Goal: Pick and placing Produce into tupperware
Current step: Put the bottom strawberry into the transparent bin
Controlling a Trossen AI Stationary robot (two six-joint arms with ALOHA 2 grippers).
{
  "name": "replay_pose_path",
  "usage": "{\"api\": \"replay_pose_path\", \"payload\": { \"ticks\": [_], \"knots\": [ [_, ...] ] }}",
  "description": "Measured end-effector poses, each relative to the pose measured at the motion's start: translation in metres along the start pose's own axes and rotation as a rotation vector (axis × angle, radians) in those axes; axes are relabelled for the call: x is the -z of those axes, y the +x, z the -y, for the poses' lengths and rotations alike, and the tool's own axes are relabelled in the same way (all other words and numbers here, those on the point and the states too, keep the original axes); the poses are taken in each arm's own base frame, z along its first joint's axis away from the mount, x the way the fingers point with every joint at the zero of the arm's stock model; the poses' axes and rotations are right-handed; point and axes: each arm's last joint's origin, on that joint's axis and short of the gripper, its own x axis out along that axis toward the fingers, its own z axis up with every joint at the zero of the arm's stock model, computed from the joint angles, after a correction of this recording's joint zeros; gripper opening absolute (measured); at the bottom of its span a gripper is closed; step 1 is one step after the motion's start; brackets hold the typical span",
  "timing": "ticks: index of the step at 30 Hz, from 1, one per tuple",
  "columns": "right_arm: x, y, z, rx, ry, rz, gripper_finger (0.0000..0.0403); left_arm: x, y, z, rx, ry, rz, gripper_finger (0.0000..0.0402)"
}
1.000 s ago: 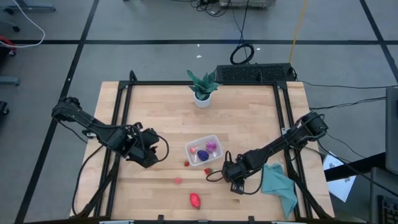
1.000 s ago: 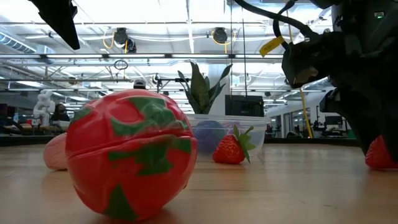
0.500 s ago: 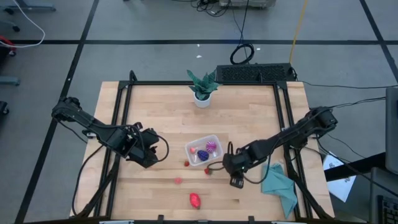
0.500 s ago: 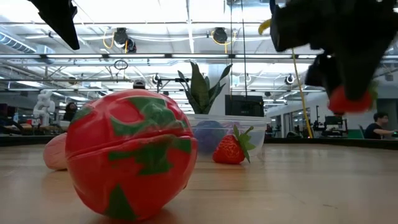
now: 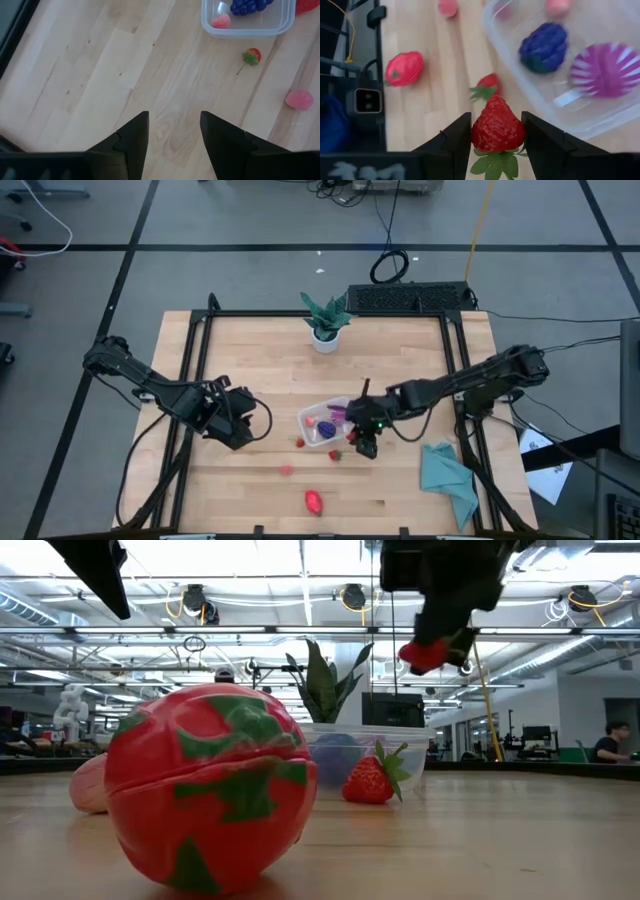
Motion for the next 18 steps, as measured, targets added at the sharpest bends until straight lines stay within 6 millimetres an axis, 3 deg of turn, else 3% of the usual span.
{"api": "replay_pose_path", "payload": {
  "ticks": [6, 13, 18],
  "knots": [
    [-0.022, -0.011, 0.019, 0.008, -0.028, 0.055, 0.0153, -0.003, 0.002, -0.003, -0.015, 0.015, 0.003, 0.0184],
    [-0.055, -0.033, 0.022, 0.02, -0.111, 0.137, 0.0153, -0.008, 0.005, -0.008, -0.036, 0.029, 0.004, 0.0184],
    [-0.073, -0.026, 0.026, 0.065, -0.153, 0.075, 0.0153, -0.01, 0.006, -0.01, -0.042, 0.034, 0.001, 0.0184]
  ]
}}
